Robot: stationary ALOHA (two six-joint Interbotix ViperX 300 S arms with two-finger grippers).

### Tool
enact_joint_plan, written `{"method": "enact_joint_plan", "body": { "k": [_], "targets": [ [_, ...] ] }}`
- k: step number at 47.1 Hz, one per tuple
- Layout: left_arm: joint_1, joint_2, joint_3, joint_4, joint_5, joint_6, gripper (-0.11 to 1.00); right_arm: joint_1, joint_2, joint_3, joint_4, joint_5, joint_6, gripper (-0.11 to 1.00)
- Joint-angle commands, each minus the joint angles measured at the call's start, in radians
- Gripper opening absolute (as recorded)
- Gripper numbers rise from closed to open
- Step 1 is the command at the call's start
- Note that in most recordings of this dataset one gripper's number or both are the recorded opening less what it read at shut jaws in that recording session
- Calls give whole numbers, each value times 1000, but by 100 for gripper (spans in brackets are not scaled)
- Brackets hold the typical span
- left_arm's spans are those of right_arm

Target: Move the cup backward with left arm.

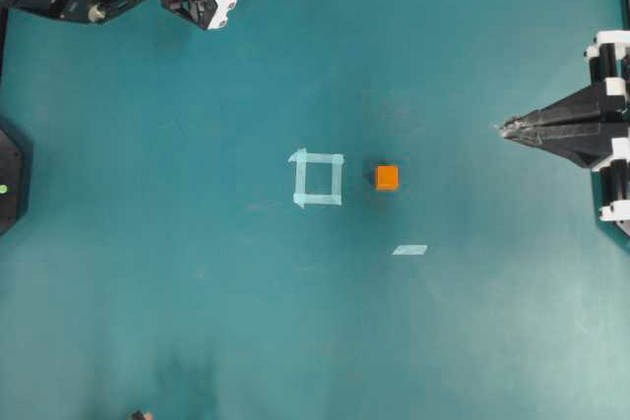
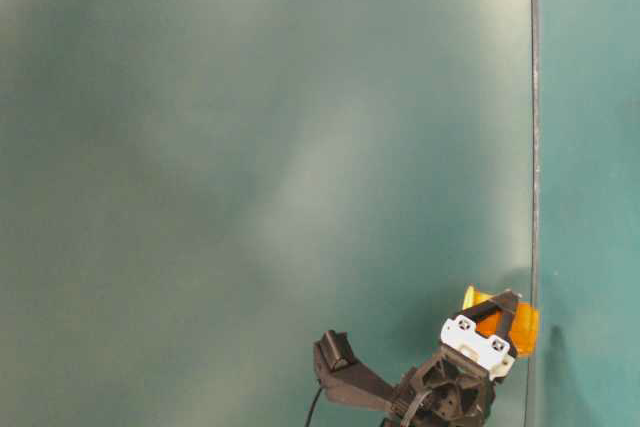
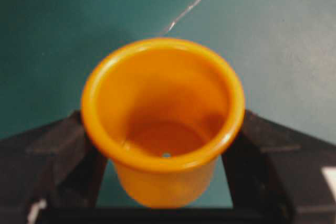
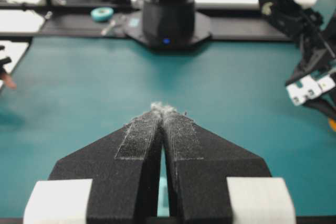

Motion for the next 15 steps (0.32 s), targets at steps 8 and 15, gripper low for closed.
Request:
{"method": "enact_joint_plan", "body": {
  "k": [8, 15],
  "targets": [
    [5, -12, -12, 2, -9, 0, 61, -2, 3, -34, 3, 2, 0, 0],
    [5, -11, -14, 2, -9, 0, 61, -2, 3, -34, 3, 2, 0, 0]
  ]
}}
